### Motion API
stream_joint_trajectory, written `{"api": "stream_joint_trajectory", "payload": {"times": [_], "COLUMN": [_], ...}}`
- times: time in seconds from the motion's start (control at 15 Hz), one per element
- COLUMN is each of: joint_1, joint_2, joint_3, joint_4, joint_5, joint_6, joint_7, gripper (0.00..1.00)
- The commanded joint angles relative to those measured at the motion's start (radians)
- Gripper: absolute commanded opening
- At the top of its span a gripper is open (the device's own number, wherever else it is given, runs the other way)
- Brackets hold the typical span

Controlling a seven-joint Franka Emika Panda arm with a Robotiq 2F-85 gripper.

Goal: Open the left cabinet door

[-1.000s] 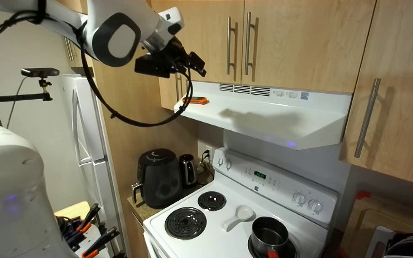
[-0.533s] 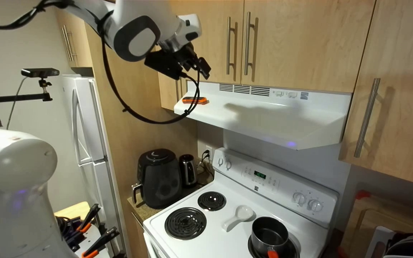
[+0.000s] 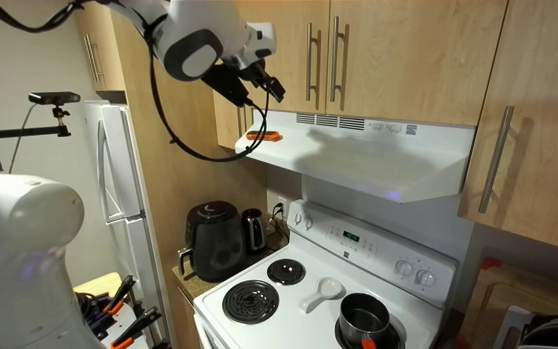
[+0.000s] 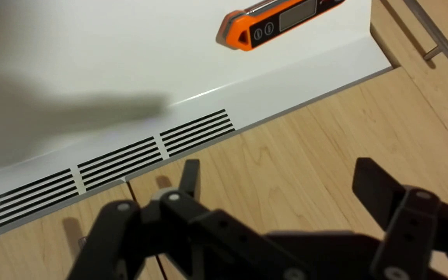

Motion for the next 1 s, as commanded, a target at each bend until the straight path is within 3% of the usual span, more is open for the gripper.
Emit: {"api": "stream_joint_trajectory", "payload": {"times": [0.0,0.2,0.93], "joint_1": [-0.001,-0.001,-0.120], "joint_2": [0.062,0.074,0.093], "joint_3": [0.009,-0.004,0.002], "joint_4": [0.016,0.026,0.073], "joint_5": [0.000,-0.056,-0.372], "joint_6": [0.082,0.072,0.017], "joint_7": [0.008,-0.054,-0.166], "gripper": [1.00,1.00,1.00]}}
